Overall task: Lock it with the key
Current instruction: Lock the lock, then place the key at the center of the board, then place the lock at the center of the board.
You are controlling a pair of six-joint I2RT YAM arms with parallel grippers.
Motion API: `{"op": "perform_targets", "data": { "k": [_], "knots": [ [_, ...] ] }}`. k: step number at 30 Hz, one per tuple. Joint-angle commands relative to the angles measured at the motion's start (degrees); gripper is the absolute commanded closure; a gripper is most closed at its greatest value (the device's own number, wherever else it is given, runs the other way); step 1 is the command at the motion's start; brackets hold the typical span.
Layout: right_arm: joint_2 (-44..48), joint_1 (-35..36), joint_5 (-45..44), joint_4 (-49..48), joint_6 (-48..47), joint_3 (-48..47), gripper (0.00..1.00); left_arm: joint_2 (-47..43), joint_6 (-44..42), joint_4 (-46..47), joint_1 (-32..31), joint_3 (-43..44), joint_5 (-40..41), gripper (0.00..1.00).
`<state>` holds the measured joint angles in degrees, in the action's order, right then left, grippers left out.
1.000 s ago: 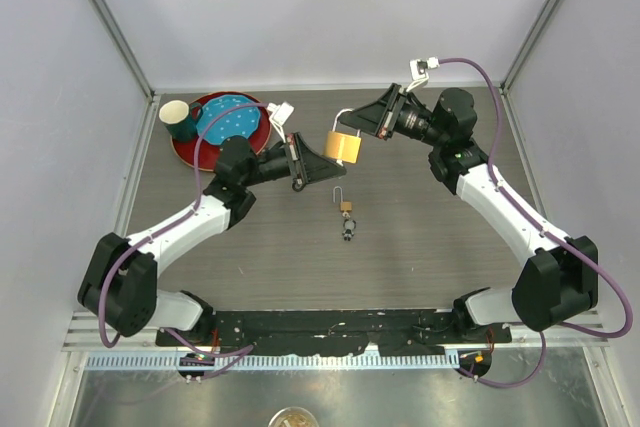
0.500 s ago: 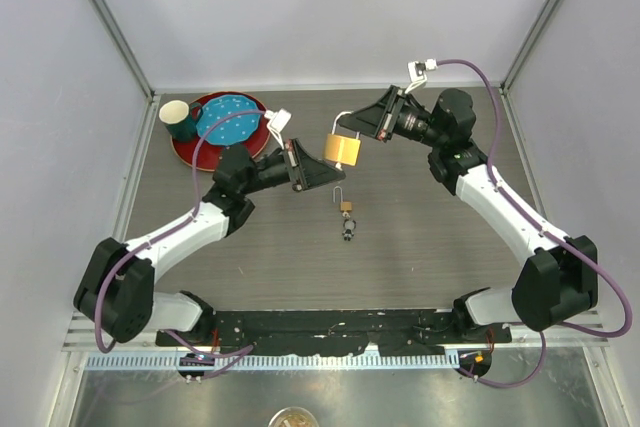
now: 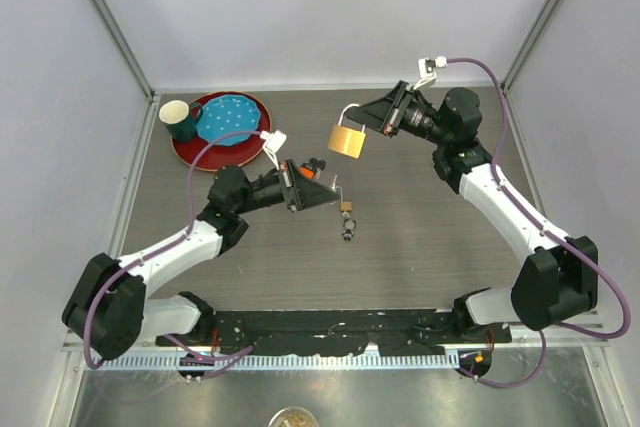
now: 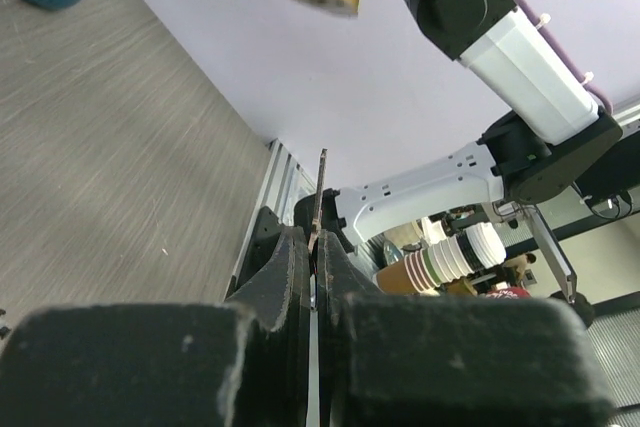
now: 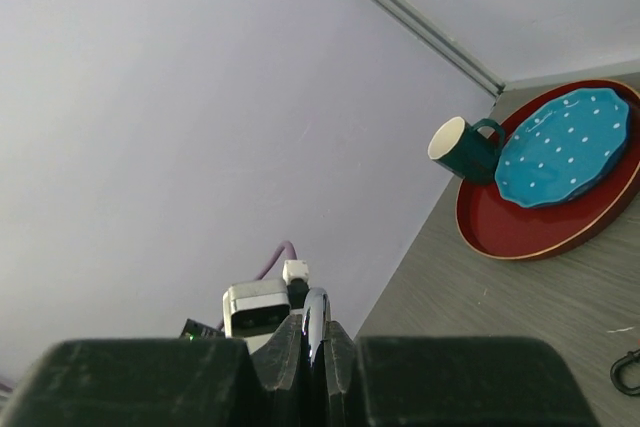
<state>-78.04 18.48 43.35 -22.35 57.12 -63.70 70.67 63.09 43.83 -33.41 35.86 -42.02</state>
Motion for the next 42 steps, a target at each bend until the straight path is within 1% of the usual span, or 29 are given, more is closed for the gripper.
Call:
{"op": "perform_targets", "data": {
  "k": [1, 5, 6, 11, 13, 18, 23, 25, 32, 33, 38, 42],
  "knots": [
    [1.22, -0.37, -1.69, -7.45, 1.41, -1.34, 0.99, -3.17, -0.77, 0.47, -0.34, -1.05, -0.43, 1.0],
    [1.75, -0.46, -1.34, -7.19, 1.33, -1.07, 0.99, -3.88, -3.58, -3.92, -0.25, 1.22, -0.17, 1.0],
    [1.84, -0.46, -1.25, -6.75, 0.98, -0.99, 0.98, -3.79, -4.37, -6.72, -0.25, 1.93, 0.09, 1.0],
    [2.45, -0.64, -1.34, -2.97, -2.01, 0.51, 0.99, -2.74, -9.2, -14.2, -0.25, 5.71, 0.45, 1.0],
    [2.54, -0.64, -1.52, -0.34, -4.47, 1.73, 0.98, -2.56, -9.74, -15.53, -0.25, 5.63, 0.36, 1.0],
    [0.79, -0.55, -1.43, -0.24, -6.32, 6.13, 0.99, -3.0, -11.32, -19.3, -0.08, 3.52, 3.08, 1.0],
    [-3.43, 0.67, -0.64, -2.08, -7.81, 11.05, 0.99, -2.38, -11.5, -21.07, 0.54, 0.19, 5.72, 1.0],
    [-5.1, 1.47, -0.64, -3.22, -8.34, 12.98, 0.98, -1.6, -12.37, -23.35, 0.89, -0.52, 6.86, 1.0],
    [-13.62, 7.97, -1.95, -8.67, -8.35, 16.33, 0.98, 1.56, -14.14, -27.57, 1.85, -4.21, 9.15, 1.0],
    [-15.2, 9.72, -2.57, -9.46, -8.08, 16.5, 0.98, 1.83, -14.4, -27.84, 2.55, -4.56, 9.24, 1.0],
    [-20.3, 13.77, -4.24, -14.21, -6.24, 15.8, 0.98, 2.45, -14.14, -28.1, 5.54, -7.37, 10.29, 1.0],
    [-25.66, 17.02, -5.82, -19.39, -3.25, 15.1, 0.98, 0.96, -14.05, -29.24, 9.92, -9.66, 12.22, 1.0]
  ]
}}
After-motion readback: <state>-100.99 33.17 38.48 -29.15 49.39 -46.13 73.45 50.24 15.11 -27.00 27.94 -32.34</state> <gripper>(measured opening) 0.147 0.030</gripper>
